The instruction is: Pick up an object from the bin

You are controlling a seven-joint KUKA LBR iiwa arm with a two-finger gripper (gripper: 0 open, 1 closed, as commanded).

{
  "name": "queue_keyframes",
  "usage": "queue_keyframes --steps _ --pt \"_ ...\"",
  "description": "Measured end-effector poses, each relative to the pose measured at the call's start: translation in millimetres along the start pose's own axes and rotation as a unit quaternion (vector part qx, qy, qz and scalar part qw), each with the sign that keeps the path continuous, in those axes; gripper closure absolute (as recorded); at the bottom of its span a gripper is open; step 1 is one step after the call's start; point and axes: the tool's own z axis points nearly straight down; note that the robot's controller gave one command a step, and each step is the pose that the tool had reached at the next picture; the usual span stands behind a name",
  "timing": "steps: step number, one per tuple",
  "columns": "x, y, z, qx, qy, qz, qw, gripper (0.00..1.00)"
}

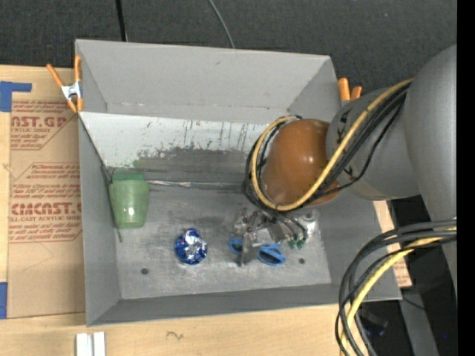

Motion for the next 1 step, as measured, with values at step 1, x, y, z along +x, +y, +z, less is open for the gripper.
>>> queue_keyframes --steps 1 --pt "7.2 14.6 -154.6 0.001 0.0011 -0.083 0.9965 1.00"
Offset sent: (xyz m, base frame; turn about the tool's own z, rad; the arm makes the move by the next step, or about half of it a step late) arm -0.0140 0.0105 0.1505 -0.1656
